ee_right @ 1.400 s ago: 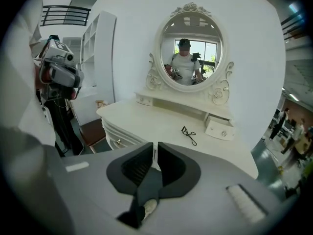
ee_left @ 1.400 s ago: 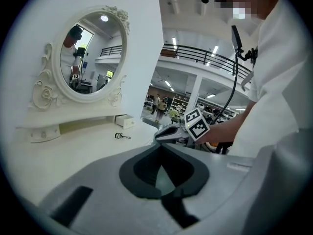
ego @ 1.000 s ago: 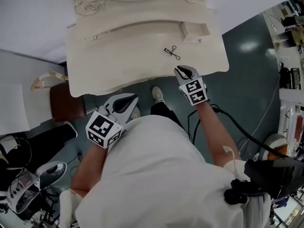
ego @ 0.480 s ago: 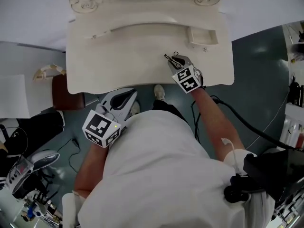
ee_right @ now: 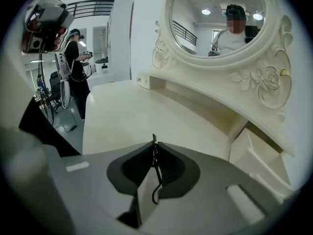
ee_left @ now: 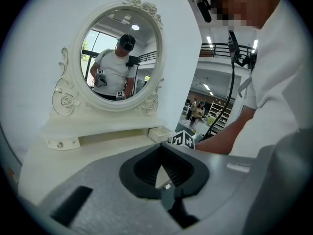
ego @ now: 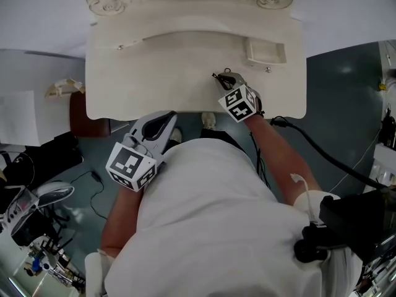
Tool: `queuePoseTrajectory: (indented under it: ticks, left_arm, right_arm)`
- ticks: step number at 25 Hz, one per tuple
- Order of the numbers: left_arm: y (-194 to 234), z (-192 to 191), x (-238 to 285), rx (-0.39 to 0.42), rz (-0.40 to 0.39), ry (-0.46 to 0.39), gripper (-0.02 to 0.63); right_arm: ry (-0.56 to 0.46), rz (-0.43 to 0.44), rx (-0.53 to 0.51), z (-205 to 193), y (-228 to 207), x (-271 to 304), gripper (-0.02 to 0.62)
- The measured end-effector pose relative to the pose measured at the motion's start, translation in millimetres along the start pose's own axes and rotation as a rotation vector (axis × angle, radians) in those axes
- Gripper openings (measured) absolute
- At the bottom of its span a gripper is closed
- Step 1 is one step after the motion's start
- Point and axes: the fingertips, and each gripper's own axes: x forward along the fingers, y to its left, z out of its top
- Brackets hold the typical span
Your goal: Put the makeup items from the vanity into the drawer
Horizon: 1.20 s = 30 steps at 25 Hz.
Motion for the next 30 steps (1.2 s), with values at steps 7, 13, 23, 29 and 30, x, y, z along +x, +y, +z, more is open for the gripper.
queuePoseTrajectory:
  ticks: [7, 13, 23, 29, 30]
  left_arm:
    - [-6.5, 10.6, 16.6, 0.017, -0.015, -0.016, 0.0]
    - [-15.9, 16.4, 33.8, 0.035, -0.06, -0.02, 0.0]
    - [-17.7, 34.8, 54.6, 0.071, -0.121, -0.026, 0.0]
    - [-11.7, 40.2, 56.2, 0.08, -0.114, -0.026, 0.0]
    - [-10.2, 40.3, 56.1, 0.078, -0.11, -0.025, 0.0]
  right_arm:
    - [-0.04, 0.055, -0.032, 15.1, 4.4, -30.4, 0.015]
    - [-0.066, 0.056, -0.054, 27.7, -11.5, -69.8, 0.014]
    - [-0.054, -0.004, -0.07, 34.5, -82.4, -112.3, 0.014]
    - [-0.022, -0.05, -0.082, 23.5, -129.5, -116.2, 0.014]
    - [-0.016, -0.053, -0.077, 21.2, -135.8, -115.2, 0.014]
